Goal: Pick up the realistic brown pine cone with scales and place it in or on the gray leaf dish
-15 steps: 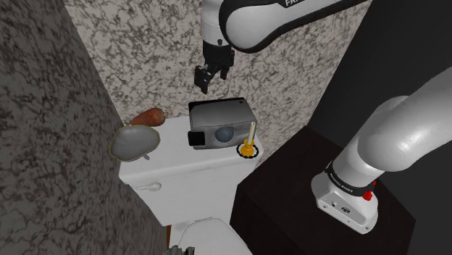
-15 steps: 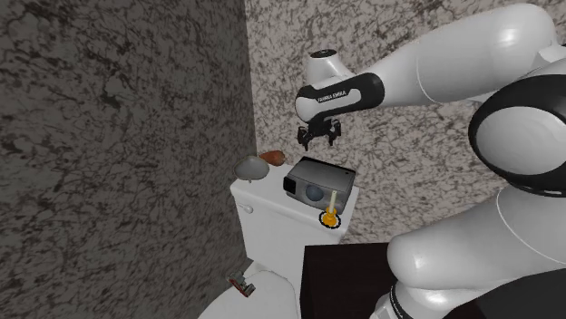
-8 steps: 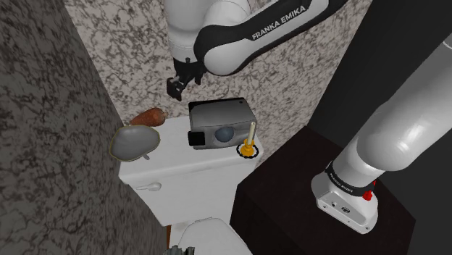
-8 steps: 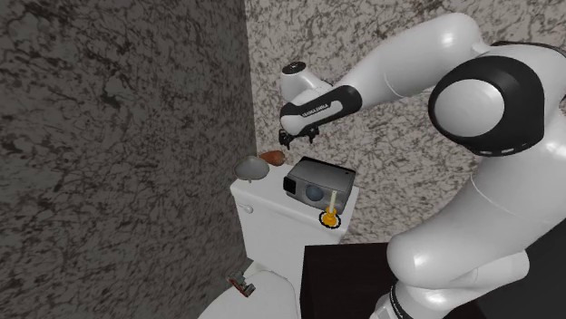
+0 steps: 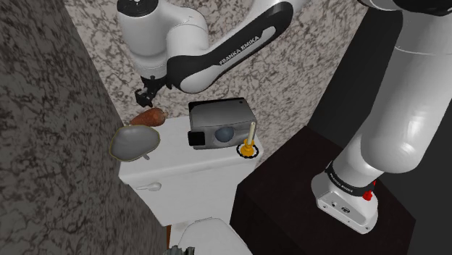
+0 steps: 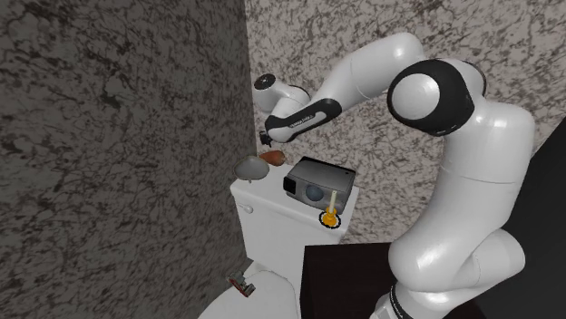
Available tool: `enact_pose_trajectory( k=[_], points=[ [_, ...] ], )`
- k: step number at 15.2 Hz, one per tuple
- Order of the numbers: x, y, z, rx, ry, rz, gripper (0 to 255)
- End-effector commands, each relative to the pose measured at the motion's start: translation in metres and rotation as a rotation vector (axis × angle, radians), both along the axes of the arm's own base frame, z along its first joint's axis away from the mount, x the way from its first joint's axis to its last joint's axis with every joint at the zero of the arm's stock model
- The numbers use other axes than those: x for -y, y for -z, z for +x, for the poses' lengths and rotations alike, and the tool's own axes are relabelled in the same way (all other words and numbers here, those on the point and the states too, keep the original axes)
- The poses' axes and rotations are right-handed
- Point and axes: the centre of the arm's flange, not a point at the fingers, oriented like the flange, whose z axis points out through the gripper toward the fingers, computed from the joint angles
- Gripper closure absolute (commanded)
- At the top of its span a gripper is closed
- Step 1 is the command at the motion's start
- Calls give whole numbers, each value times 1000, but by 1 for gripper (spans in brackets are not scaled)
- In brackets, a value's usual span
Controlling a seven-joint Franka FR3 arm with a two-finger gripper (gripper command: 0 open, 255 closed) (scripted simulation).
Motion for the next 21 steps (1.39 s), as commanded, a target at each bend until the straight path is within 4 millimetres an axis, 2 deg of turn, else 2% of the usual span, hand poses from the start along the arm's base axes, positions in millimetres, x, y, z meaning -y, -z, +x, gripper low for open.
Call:
enact_pose_trajectory(
  k=[1, 8, 15, 16, 21],
  points=[
    [-8, 7, 10, 17, -7, -8, 0],
    [-3, 38, 25, 17, -7, -8, 0],
    [-3, 38, 25, 17, -7, -8, 0],
    [-3, 38, 25, 17, -7, -8, 255],
    [-3, 38, 25, 17, -7, -8, 255]
  ],
)
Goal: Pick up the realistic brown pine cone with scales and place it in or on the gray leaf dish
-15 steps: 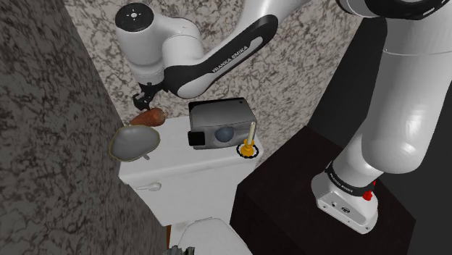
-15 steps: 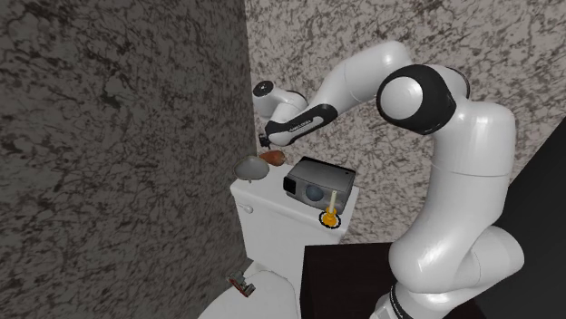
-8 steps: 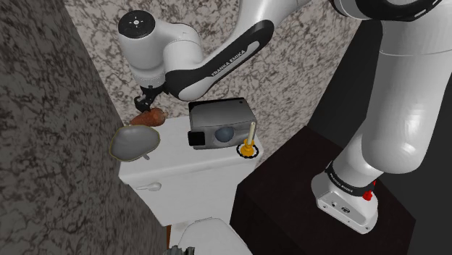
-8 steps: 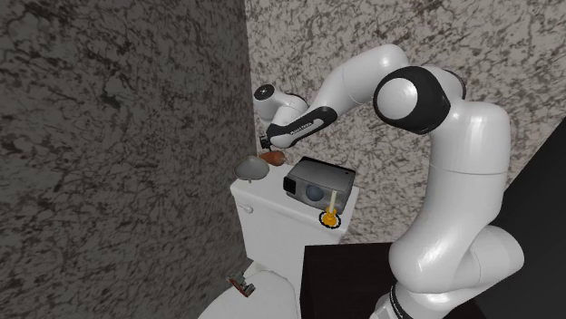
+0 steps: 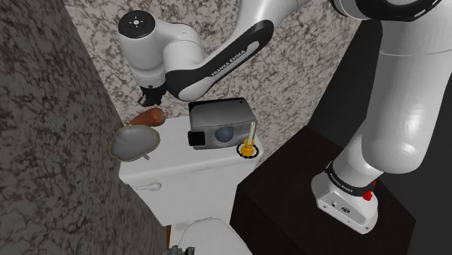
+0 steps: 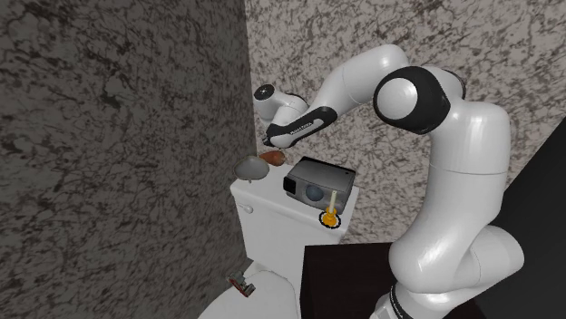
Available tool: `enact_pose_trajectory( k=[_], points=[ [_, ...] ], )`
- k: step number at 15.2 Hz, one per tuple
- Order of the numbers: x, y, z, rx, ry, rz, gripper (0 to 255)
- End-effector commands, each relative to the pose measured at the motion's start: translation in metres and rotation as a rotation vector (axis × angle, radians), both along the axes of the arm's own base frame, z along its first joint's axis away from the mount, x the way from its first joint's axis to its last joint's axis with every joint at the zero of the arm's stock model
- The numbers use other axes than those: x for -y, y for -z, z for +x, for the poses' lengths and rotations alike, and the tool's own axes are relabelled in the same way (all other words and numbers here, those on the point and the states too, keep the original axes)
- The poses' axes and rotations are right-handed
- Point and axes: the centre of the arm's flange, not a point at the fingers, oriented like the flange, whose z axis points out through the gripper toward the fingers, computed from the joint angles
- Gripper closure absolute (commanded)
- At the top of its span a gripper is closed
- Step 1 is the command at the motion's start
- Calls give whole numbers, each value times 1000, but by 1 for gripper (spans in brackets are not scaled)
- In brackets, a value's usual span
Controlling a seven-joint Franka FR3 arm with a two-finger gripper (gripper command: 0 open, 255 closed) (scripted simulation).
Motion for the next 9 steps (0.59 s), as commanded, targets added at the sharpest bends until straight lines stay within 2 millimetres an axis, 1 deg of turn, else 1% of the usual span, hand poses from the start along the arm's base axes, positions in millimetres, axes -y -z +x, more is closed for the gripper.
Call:
enact_pose_trajectory(
  k=[1, 4, 5, 7, 8, 9],
  points=[
    [0, 0, 0, 0, 0, 0, 255],
    [0, 0, 0, 0, 0, 0, 255],
    [0, 0, 0, 0, 0, 0, 0],
    [-27, 31, -3, -100, -316, -338, 0],
    [-35, 49, -8, -150, -474, -507, 0],
    [-39, 68, -16, -200, -633, -676, 0]
  ],
)
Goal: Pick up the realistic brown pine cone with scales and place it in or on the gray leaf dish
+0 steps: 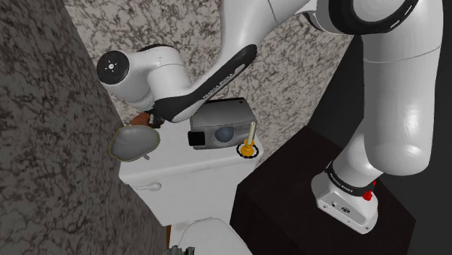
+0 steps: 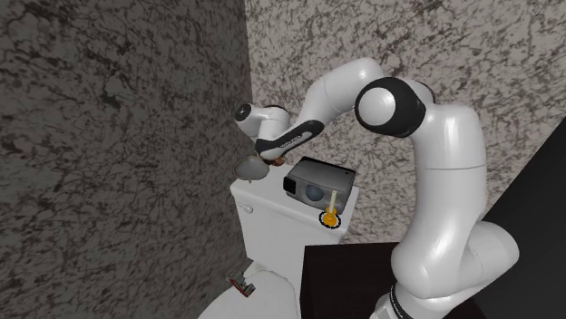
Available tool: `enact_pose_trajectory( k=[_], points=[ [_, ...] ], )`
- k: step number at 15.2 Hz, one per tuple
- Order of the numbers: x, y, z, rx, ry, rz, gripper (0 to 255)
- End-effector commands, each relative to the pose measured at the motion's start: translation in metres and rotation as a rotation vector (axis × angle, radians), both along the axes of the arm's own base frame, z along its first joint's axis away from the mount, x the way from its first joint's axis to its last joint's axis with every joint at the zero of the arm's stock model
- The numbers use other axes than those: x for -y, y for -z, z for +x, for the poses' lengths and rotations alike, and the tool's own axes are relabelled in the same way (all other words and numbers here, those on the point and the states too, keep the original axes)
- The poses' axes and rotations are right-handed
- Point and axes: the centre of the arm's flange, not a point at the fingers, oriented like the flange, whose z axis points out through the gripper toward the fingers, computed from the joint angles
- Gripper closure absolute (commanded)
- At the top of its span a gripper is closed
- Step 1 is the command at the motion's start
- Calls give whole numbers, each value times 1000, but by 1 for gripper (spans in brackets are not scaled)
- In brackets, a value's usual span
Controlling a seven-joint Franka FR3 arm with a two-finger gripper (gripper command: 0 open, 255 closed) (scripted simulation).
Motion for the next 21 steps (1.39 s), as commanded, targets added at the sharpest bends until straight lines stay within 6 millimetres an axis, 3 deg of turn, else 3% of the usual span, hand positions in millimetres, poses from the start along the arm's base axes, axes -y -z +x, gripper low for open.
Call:
enact_pose_trajectory(
  k=[1, 8, 16, 17, 21],
  points=[
    [-6, 23, -6, -77, -227, -248, 0],
    [13, 53, 13, -77, -227, -248, 0],
    [13, 53, 13, -77, -227, -248, 0],
    [13, 53, 13, -77, -227, -248, 255],
    [13, 53, 13, -77, -227, -248, 255]
  ],
)
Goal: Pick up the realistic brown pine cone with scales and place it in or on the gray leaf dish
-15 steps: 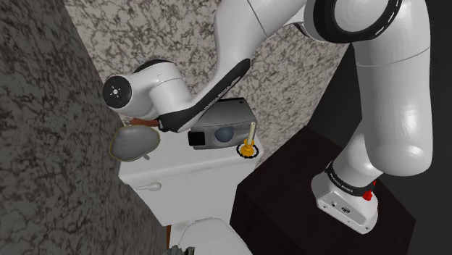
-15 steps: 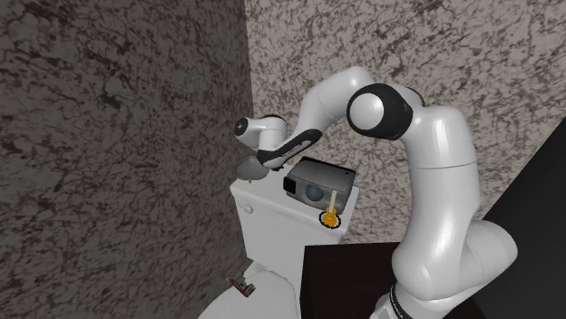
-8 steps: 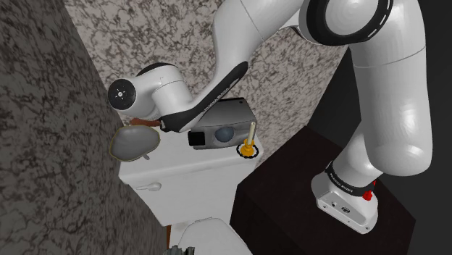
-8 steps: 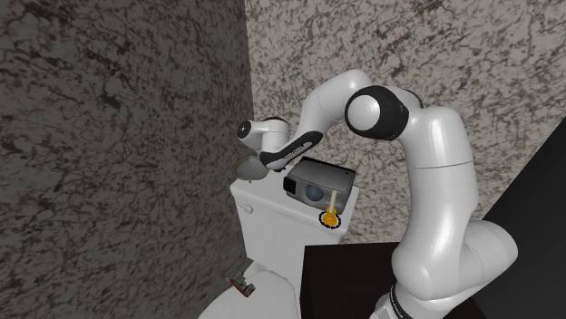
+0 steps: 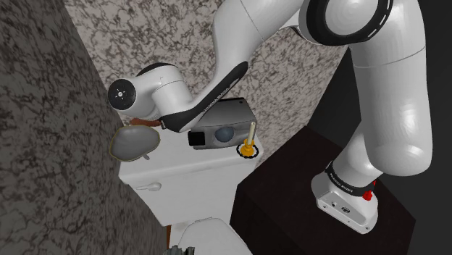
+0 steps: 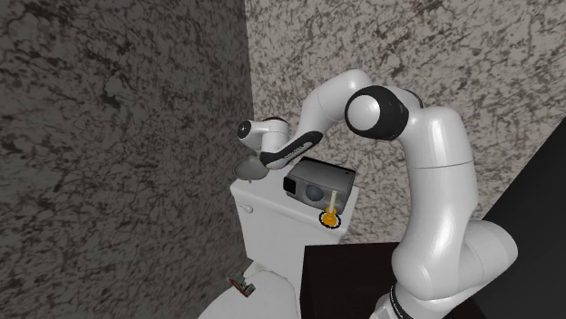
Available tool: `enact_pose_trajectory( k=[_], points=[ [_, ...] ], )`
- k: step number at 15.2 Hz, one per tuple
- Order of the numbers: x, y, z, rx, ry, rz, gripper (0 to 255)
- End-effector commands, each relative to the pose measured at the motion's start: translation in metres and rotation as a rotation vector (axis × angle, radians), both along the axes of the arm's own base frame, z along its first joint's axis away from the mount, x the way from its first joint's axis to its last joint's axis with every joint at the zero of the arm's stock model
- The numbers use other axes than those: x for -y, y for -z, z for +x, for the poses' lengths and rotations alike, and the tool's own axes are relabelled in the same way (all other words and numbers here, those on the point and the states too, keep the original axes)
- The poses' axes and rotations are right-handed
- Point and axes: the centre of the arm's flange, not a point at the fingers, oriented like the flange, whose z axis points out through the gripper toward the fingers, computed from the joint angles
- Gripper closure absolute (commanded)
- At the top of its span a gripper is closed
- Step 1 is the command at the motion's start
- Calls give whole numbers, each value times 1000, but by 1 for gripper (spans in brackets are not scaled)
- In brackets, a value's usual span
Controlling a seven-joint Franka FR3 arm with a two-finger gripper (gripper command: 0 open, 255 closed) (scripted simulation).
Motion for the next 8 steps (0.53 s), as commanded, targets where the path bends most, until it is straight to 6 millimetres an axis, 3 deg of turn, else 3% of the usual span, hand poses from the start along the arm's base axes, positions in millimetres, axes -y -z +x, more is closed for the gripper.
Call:
enact_pose_trajectory(
  k=[1, 5, 8],
  points=[
    [0, 0, 0, 0, 0, 0, 255],
    [0, 0, 0, 0, 0, 0, 255],
    [0, -16, 0, 0, 0, 0, 255]
  ],
)
